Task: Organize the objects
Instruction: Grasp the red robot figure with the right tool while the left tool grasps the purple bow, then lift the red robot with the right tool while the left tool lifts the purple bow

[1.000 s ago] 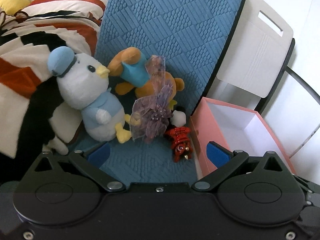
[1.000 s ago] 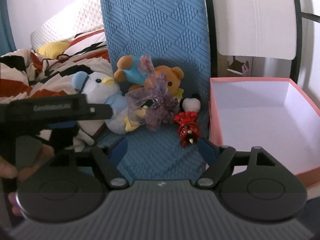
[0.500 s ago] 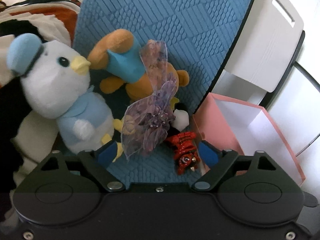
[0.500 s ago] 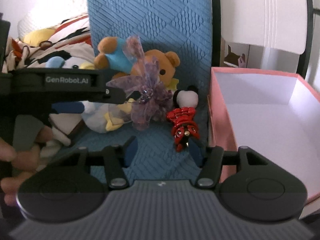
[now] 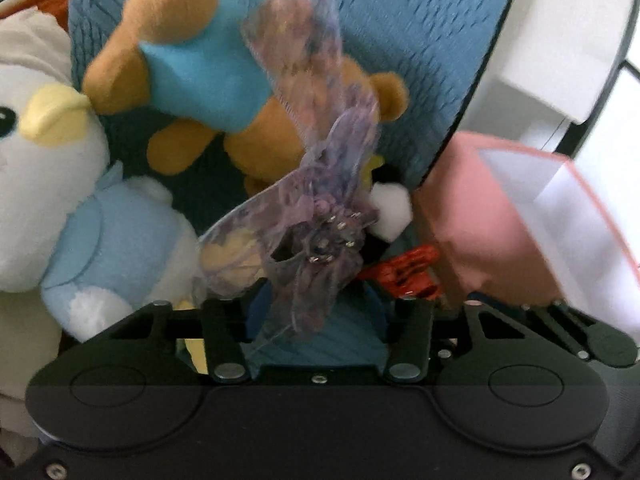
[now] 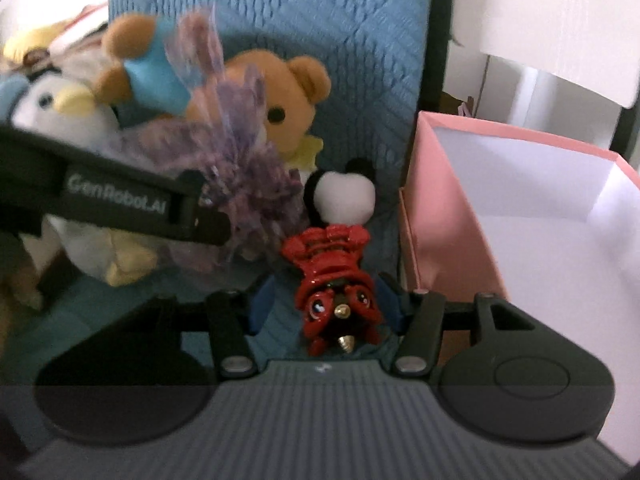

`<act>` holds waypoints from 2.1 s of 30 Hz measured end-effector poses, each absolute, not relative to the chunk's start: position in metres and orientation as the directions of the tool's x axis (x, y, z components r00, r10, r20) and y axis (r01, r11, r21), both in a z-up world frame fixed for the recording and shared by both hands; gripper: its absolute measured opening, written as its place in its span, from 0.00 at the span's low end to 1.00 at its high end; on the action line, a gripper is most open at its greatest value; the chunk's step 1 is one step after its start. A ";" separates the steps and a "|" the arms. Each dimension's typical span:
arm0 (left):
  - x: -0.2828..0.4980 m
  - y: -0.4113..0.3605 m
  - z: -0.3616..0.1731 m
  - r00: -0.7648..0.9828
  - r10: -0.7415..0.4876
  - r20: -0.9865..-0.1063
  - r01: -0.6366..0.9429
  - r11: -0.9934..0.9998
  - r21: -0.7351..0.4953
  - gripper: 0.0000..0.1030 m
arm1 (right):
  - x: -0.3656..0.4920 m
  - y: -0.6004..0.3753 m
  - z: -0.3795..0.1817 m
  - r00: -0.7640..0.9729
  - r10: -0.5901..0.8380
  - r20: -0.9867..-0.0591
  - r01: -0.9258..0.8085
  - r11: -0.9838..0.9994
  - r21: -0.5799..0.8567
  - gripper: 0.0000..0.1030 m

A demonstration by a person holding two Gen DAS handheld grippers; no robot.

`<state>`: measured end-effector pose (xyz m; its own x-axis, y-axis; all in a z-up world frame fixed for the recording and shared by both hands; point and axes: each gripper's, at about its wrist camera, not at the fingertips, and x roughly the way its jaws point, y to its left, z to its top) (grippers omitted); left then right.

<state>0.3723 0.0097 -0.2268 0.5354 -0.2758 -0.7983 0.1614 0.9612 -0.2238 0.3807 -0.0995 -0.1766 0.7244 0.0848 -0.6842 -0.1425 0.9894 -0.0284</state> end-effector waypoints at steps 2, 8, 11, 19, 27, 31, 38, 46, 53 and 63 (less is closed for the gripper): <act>0.378 0.009 -0.234 0.528 -0.260 -0.808 0.150 0.966 -0.213 0.33 | 0.386 -0.098 -0.184 0.720 0.076 -0.690 -0.152 0.987 -0.051 0.55; 0.383 0.012 -0.238 0.537 -0.239 -0.809 0.118 0.971 -0.208 0.12 | 0.395 -0.094 -0.206 0.698 0.056 -0.713 -0.169 0.982 -0.089 0.54; 0.382 0.015 -0.237 0.522 -0.245 -0.817 0.106 0.969 -0.223 0.02 | 0.395 -0.089 -0.212 0.713 0.022 -0.701 -0.166 0.977 -0.137 0.56; 0.361 0.033 -0.223 0.515 -0.279 -0.811 0.061 0.955 -0.291 0.01 | 0.387 -0.099 -0.204 0.697 0.052 -0.715 -0.140 0.988 -0.064 0.54; 0.320 0.045 -0.203 0.541 -0.293 -0.788 0.035 0.944 -0.327 0.00 | 0.355 -0.101 -0.181 0.687 0.082 -0.722 -0.143 0.989 -0.024 0.48; 0.290 0.050 -0.198 0.547 -0.298 -0.782 0.018 0.938 -0.345 0.00 | 0.339 -0.103 -0.167 0.683 0.089 -0.725 -0.158 0.987 -0.027 0.48; 0.236 0.058 -0.191 0.553 -0.307 -0.774 -0.021 0.924 -0.381 0.00 | 0.302 -0.102 -0.150 0.668 0.125 -0.733 -0.207 0.978 -0.022 0.48; 0.199 0.064 -0.189 0.554 -0.286 -0.782 -0.065 0.922 -0.383 0.00 | 0.279 -0.096 -0.139 0.633 0.142 -0.761 -0.293 0.954 -0.066 0.47; 0.191 0.074 -0.190 0.574 -0.260 -0.777 -0.115 0.914 -0.390 0.09 | 0.283 -0.096 -0.148 0.653 0.163 -0.740 -0.282 0.959 -0.038 0.48; 0.189 0.083 -0.188 0.584 -0.220 -0.781 -0.166 0.910 -0.380 0.48 | 0.266 -0.104 -0.144 0.721 0.231 -0.653 -0.303 0.953 0.003 0.63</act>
